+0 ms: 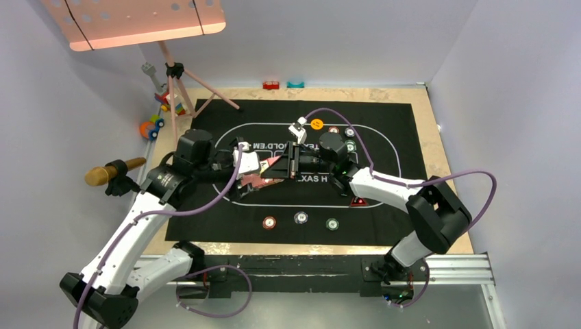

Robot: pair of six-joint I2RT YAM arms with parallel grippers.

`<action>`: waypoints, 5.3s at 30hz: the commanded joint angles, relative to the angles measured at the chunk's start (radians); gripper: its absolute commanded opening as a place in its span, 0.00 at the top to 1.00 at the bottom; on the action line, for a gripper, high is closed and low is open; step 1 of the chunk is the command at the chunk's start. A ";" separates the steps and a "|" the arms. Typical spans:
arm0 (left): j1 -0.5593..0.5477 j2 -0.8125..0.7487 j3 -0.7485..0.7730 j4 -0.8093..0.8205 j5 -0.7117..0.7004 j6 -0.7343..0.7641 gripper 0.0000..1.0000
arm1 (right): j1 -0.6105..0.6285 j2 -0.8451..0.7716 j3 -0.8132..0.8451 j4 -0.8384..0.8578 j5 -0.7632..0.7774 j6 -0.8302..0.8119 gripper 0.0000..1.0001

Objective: Distribute texas hold em gaming equipment

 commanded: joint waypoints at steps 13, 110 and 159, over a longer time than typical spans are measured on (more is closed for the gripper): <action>-0.010 0.080 0.029 0.031 0.051 0.047 0.06 | -0.001 -0.023 0.050 0.153 -0.072 0.069 0.83; -0.167 -0.053 -0.163 0.144 -0.245 -0.112 0.58 | 0.119 -0.064 0.201 -0.395 0.242 -0.122 0.99; -0.165 -0.059 -0.102 0.021 -0.207 -0.160 1.00 | 0.070 -0.103 0.147 -0.628 0.156 -0.319 0.63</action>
